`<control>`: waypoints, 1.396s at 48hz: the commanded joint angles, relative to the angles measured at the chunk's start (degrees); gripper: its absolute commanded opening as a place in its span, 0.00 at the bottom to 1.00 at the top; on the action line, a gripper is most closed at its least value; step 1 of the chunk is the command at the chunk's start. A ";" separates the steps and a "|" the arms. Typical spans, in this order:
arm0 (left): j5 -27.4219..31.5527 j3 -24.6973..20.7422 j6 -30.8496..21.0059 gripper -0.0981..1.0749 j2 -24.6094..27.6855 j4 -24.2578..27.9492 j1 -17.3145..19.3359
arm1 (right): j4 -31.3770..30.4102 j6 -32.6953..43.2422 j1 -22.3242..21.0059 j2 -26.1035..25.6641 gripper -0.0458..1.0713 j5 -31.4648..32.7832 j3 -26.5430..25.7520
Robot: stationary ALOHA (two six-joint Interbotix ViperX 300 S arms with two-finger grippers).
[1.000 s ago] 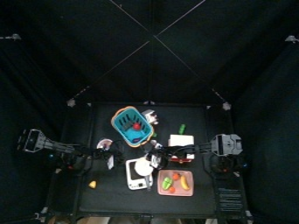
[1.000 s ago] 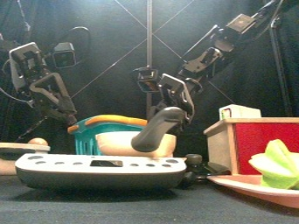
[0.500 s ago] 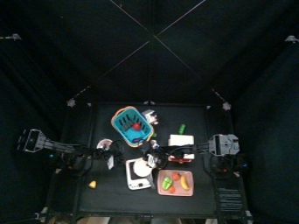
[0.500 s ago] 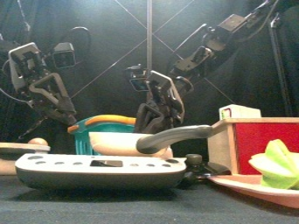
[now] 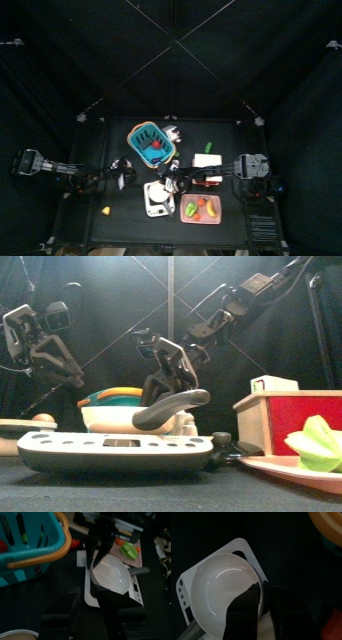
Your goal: Fix pan
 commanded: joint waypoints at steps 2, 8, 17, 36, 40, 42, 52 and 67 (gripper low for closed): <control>-1.32 0.44 -0.09 0.69 -5.19 0.97 1.58 | -0.44 -0.09 0.97 -0.97 0.54 -0.18 -2.02; -1.41 1.41 -0.09 0.69 -7.65 0.88 2.55 | -1.14 -0.09 1.58 -0.26 0.54 -0.18 -2.90; -1.76 1.58 -0.09 0.69 -7.82 0.97 2.64 | -2.46 0.00 1.93 0.97 0.54 0.62 -4.31; -1.76 1.58 -0.18 0.69 -7.73 0.88 2.64 | -4.48 -0.09 1.32 0.88 0.61 1.49 -4.31; -1.76 1.67 -0.09 0.69 -7.73 0.88 2.64 | -5.45 0.00 0.88 0.79 0.62 1.85 -4.31; -1.67 1.67 -0.18 0.69 -7.73 0.88 2.64 | -5.80 0.00 0.70 0.79 0.62 2.11 -4.39; -1.41 1.67 -0.18 0.69 -7.73 0.88 2.64 | -6.15 0.00 -0.09 0.44 0.63 2.72 -4.57; -1.32 1.67 -0.18 0.69 -7.73 0.97 2.29 | -6.06 0.00 -0.09 0.26 0.70 2.81 -4.66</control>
